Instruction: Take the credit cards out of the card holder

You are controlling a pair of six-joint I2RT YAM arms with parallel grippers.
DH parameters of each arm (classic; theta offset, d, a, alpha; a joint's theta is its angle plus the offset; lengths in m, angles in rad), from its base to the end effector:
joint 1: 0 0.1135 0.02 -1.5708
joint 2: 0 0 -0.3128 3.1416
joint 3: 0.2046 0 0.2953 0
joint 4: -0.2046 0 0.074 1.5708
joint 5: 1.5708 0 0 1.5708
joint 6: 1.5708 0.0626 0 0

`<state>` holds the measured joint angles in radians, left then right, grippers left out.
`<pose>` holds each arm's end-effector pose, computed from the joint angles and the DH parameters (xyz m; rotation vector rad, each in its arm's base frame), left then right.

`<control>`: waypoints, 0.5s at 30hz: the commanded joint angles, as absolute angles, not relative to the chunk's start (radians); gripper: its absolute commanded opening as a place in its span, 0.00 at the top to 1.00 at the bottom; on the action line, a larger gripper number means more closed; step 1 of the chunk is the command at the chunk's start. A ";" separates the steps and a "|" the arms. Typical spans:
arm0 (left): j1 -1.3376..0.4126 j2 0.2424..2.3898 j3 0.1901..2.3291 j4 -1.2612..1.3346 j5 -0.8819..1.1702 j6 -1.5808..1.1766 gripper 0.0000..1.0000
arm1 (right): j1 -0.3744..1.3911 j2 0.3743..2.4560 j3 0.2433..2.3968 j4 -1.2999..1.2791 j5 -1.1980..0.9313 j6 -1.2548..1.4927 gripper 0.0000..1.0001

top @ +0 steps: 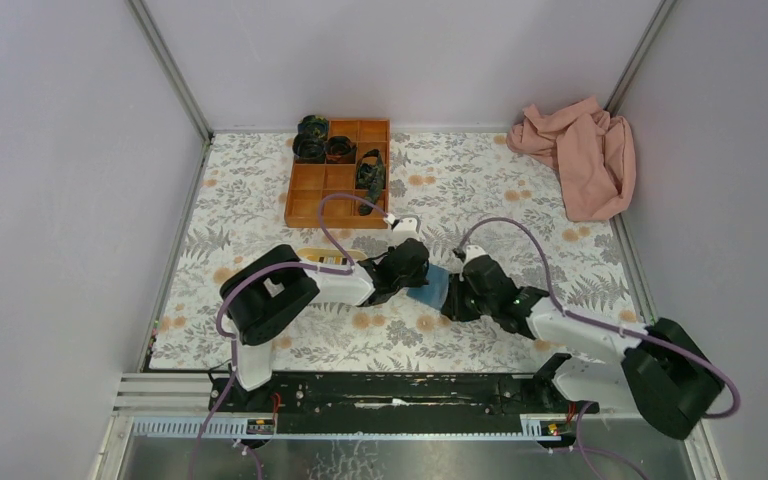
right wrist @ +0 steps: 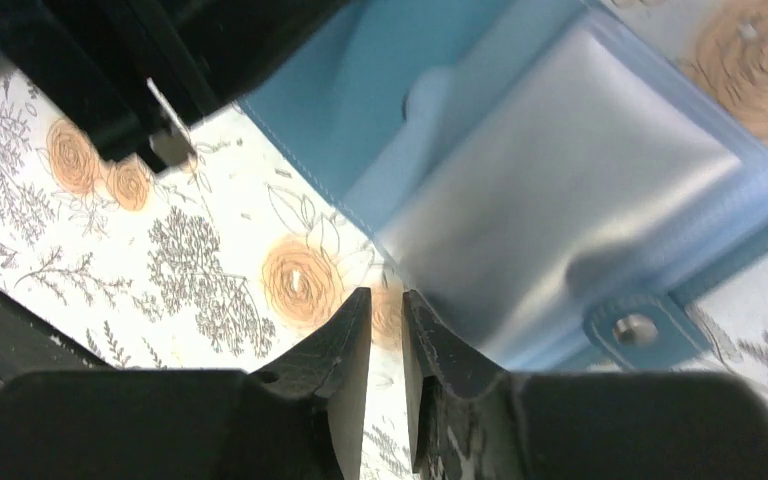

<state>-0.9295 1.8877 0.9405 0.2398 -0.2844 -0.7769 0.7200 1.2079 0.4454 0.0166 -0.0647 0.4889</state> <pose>0.2755 -0.3396 0.1239 0.0242 2.3124 -0.5836 0.1926 0.1743 0.1570 -0.3124 2.3952 0.6649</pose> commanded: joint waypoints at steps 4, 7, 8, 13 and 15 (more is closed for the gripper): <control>-0.933 1.916 0.908 0.132 -0.310 -0.792 1.00 | 0.725 0.989 0.382 -0.138 0.001 0.538 0.75; -0.933 1.892 0.894 0.133 -0.316 -0.800 1.00 | 0.725 0.964 0.367 -0.159 0.046 0.544 0.75; -0.933 1.882 0.889 0.133 -0.320 -0.801 1.00 | 0.724 0.969 0.367 -0.164 0.064 0.545 0.74; -0.929 1.822 0.854 0.104 -0.362 -0.787 1.00 | 0.718 1.052 0.409 -0.182 0.141 0.541 0.75; -0.918 1.797 0.838 0.092 -0.371 -0.776 1.00 | 0.714 1.067 0.428 -0.183 0.155 0.540 0.75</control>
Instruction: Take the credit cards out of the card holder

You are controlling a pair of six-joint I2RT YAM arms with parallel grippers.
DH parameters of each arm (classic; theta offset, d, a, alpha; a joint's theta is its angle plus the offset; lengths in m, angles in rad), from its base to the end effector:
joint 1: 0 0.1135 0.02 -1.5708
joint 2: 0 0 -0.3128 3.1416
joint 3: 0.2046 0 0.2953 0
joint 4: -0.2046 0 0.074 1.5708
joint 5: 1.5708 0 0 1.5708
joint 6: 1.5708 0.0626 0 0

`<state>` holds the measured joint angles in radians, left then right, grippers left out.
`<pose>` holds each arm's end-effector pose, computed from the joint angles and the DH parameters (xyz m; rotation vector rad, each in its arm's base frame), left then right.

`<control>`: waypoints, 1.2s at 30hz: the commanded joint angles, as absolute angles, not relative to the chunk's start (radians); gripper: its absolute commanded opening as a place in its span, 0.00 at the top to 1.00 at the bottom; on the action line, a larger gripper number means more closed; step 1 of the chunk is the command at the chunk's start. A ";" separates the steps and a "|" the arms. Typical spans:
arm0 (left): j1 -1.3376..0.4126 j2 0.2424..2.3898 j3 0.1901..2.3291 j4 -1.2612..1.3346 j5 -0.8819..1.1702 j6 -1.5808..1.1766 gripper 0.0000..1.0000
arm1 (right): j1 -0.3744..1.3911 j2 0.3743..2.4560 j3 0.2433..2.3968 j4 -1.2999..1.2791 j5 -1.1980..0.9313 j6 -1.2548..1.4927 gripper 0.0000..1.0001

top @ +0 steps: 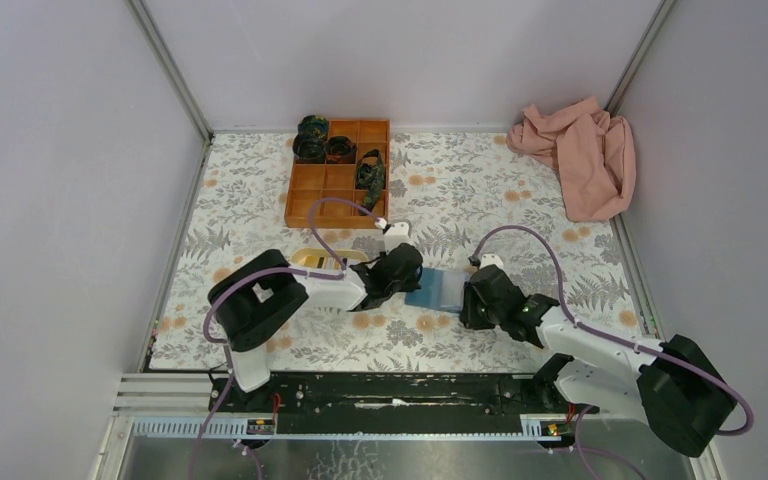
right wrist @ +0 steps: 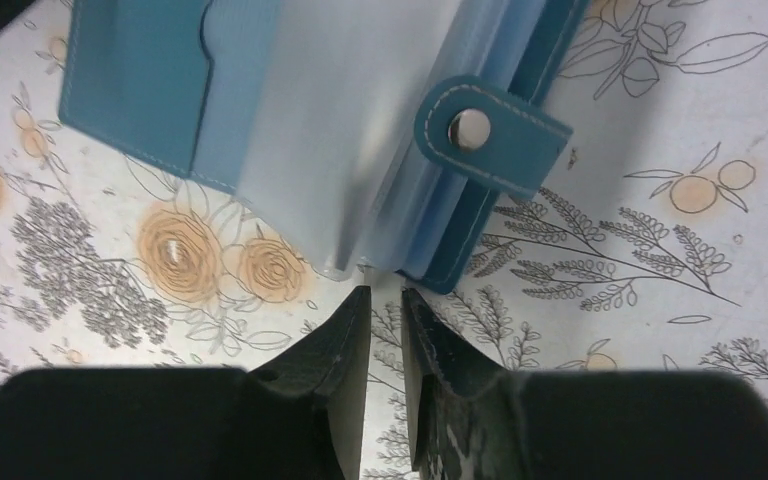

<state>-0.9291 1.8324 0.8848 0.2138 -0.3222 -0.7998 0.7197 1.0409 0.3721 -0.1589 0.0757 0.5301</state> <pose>0.2657 -0.3225 0.1266 -0.0174 2.3178 -0.5384 0.1672 0.1403 0.1507 -0.1962 2.4458 0.4839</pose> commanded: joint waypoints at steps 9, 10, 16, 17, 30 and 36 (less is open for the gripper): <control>-0.887 1.723 0.777 0.095 -0.401 -0.738 1.00 | 0.698 1.081 0.472 -0.171 0.140 0.507 0.61; -0.886 1.727 0.784 0.093 -0.396 -0.728 1.00 | 0.698 1.079 0.476 -0.168 0.132 0.506 0.61; -0.887 1.754 0.823 0.111 -0.365 -0.712 1.00 | 0.698 1.058 0.481 -0.113 0.070 0.496 0.59; -0.887 1.755 0.823 0.121 -0.364 -0.711 1.00 | 0.698 1.062 0.484 -0.101 0.054 0.497 0.56; -0.888 1.784 0.808 0.178 -0.366 -0.713 1.00 | 0.698 1.197 0.583 -0.047 0.034 0.482 0.42; -0.889 1.805 0.811 0.187 -0.349 -0.707 1.00 | 0.698 1.261 0.608 -0.016 0.036 0.482 0.41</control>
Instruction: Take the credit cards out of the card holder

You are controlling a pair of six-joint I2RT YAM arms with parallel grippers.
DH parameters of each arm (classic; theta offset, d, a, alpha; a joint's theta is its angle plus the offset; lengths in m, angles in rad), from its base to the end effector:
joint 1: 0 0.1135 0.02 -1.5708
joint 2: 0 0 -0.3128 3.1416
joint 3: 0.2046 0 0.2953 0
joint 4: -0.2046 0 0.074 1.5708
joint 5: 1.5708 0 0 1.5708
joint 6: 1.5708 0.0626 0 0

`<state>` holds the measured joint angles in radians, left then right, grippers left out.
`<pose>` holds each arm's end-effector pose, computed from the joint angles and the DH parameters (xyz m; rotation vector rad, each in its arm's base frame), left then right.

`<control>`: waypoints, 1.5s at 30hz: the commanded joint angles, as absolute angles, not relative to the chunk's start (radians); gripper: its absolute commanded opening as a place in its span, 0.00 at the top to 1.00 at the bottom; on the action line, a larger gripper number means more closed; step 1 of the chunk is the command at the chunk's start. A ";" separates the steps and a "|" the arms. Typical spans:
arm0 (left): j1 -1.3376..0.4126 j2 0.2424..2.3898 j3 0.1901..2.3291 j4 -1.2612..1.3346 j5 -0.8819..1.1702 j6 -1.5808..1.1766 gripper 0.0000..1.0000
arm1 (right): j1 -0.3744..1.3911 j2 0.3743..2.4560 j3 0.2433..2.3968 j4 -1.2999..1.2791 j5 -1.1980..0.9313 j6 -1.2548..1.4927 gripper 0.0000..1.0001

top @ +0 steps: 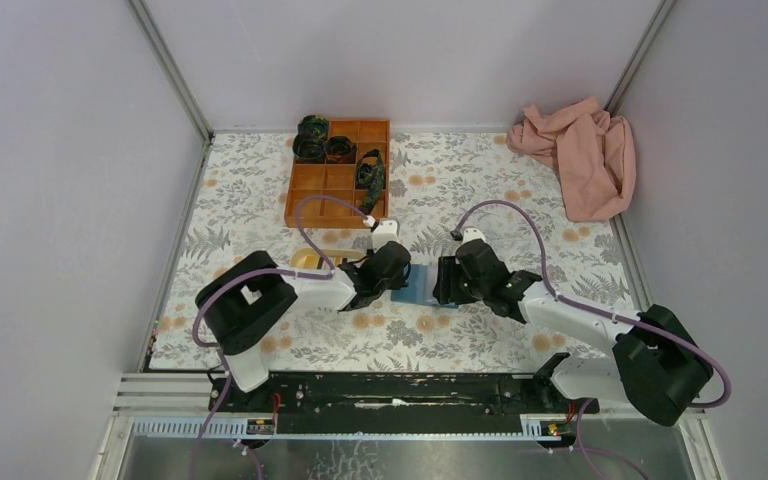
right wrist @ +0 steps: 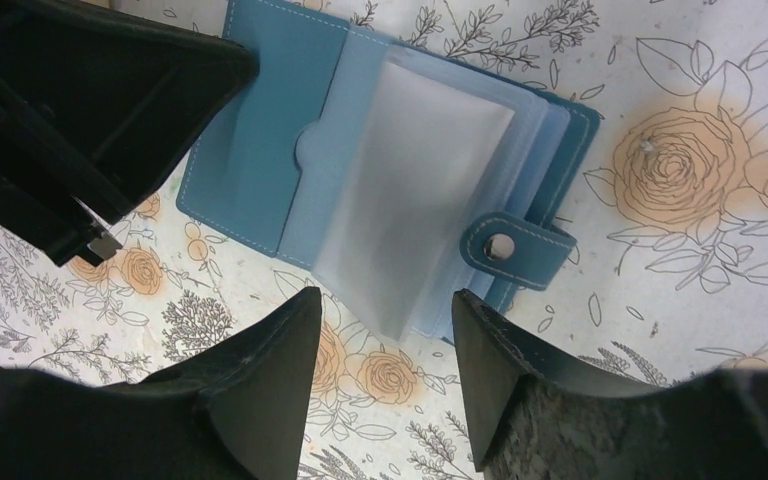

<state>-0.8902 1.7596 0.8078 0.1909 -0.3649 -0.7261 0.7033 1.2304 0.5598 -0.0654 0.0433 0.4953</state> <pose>0.2636 -0.2900 0.1287 0.0072 2.3063 -0.4195 0.2158 0.1794 0.1840 -0.2236 2.3617 0.5509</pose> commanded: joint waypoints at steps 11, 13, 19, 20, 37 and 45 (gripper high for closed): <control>-0.887 1.824 0.825 0.180 -0.323 -0.705 1.00 | 0.698 1.286 0.588 0.006 0.046 0.491 0.42; -0.888 1.827 0.828 0.180 -0.315 -0.706 1.00 | 0.698 1.299 0.594 0.016 0.030 0.488 0.42; -0.887 1.822 0.826 0.177 -0.313 -0.709 1.00 | 0.698 1.356 0.656 0.041 -0.024 0.490 0.42; -0.887 1.819 0.824 0.178 -0.314 -0.709 1.00 | 0.699 1.362 0.664 0.045 -0.034 0.489 0.42; -0.885 1.735 0.792 0.157 -0.401 -0.723 0.90 | 0.723 1.482 0.764 0.102 -0.073 0.542 0.42; -0.884 1.567 0.680 0.177 -0.561 -0.768 0.63 | 0.723 1.565 0.794 0.148 -0.098 0.561 0.42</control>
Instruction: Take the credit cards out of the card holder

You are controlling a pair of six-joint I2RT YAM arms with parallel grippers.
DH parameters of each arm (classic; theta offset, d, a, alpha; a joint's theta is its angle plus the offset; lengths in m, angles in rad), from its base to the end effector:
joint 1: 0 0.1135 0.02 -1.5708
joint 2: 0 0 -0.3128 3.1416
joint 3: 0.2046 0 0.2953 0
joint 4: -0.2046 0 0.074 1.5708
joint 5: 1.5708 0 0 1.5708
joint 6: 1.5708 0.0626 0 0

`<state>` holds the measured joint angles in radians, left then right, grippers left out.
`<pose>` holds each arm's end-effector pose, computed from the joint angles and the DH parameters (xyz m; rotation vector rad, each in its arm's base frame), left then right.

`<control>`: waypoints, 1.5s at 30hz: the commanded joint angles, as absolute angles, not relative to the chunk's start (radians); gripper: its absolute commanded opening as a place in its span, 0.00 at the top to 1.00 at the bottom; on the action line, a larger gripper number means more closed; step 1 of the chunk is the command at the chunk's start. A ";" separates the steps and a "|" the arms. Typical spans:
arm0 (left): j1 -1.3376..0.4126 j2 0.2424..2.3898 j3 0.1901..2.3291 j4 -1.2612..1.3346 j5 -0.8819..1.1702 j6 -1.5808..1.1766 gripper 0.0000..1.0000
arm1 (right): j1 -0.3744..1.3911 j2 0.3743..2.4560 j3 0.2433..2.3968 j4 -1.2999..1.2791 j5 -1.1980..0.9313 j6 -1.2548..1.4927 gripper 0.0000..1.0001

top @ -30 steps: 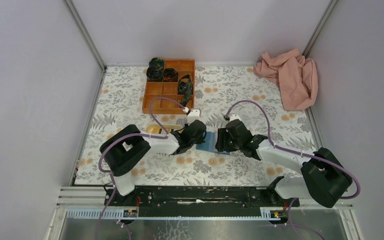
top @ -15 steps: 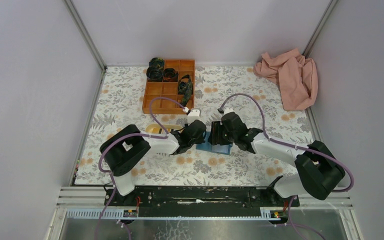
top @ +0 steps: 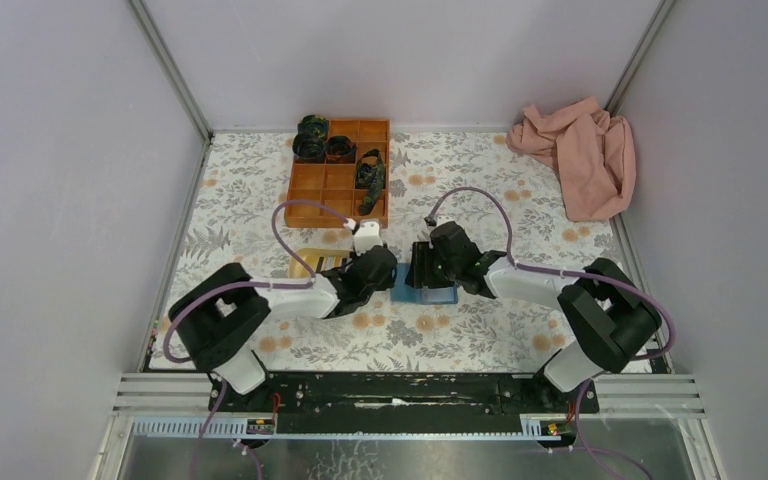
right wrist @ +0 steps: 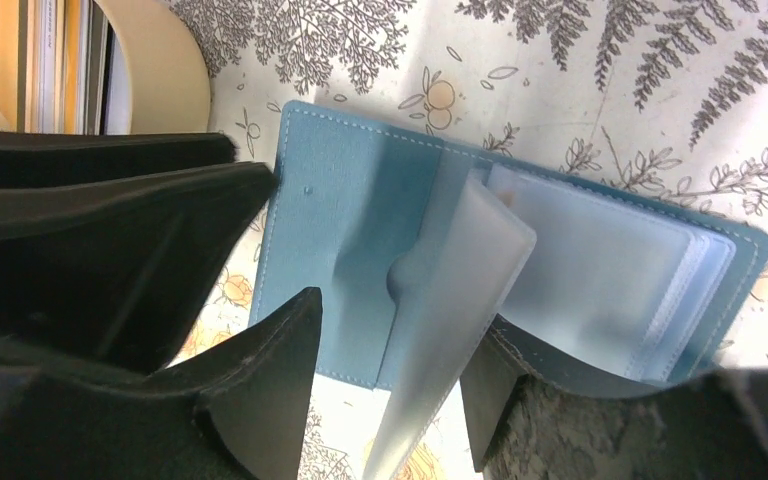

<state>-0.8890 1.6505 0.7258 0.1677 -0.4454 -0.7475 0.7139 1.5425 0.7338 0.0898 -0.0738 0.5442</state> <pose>0.2489 -0.2639 0.1410 -0.0600 2.2633 -0.3601 0.2667 0.2371 0.1686 -0.2433 2.3868 0.7120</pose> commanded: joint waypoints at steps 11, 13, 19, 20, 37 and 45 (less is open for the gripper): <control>-0.884 1.566 0.672 0.232 -0.468 -0.716 0.70 | 0.728 1.412 0.758 0.013 0.033 0.538 0.42; -0.883 1.575 0.666 0.271 -0.423 -0.709 0.74 | 0.725 1.374 0.734 -0.021 0.077 0.530 0.41; -0.884 1.598 0.673 0.286 -0.384 -0.703 0.86 | 0.695 1.320 0.642 -0.049 0.102 0.525 0.39; -0.884 1.602 0.675 0.284 -0.382 -0.701 0.86 | 0.691 1.319 0.634 -0.050 0.104 0.526 0.39; -0.884 1.676 0.724 0.250 -0.349 -0.699 0.89 | 0.673 1.342 0.607 -0.019 0.077 0.525 0.39; -0.884 1.693 0.733 0.243 -0.342 -0.699 0.90 | 0.673 1.402 0.605 0.026 0.039 0.534 0.39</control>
<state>-0.8890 1.6741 0.7086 0.2314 -0.3489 -0.7189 0.6796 1.3800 0.5915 -0.0257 0.0677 0.5358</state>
